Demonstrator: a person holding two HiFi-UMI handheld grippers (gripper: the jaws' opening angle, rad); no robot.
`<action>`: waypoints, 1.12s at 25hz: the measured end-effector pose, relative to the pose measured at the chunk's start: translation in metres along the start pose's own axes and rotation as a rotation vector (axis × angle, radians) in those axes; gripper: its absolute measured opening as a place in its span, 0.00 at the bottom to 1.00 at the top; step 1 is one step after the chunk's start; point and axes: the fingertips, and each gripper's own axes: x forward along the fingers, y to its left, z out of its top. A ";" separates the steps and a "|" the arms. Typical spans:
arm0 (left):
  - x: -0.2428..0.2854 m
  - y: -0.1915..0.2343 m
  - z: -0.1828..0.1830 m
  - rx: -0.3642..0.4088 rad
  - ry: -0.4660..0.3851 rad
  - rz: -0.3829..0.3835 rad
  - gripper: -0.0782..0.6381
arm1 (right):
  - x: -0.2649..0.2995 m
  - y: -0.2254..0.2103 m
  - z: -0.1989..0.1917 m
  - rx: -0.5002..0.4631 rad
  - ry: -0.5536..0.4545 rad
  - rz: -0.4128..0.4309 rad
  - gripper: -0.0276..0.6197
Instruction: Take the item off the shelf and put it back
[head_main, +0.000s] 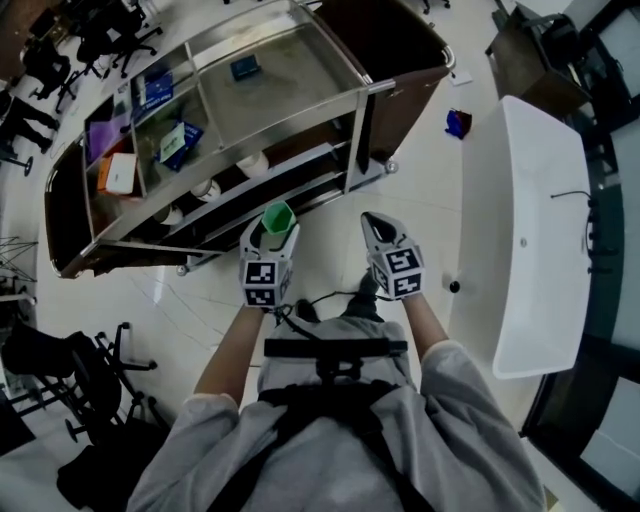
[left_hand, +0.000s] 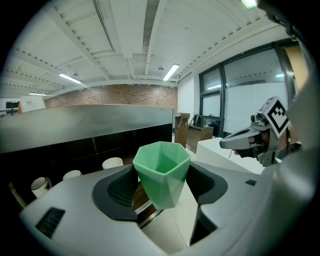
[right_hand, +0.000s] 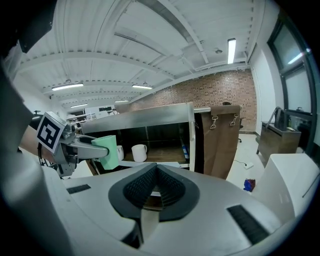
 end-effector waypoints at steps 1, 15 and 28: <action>0.005 0.000 0.000 0.005 0.002 -0.003 0.54 | 0.002 0.000 0.000 -0.005 0.004 0.002 0.05; 0.100 0.012 0.014 0.055 0.008 -0.033 0.54 | 0.050 0.003 0.012 0.005 0.009 0.048 0.05; 0.200 0.030 -0.006 0.105 -0.013 -0.037 0.54 | 0.115 -0.017 -0.005 0.036 -0.004 0.031 0.05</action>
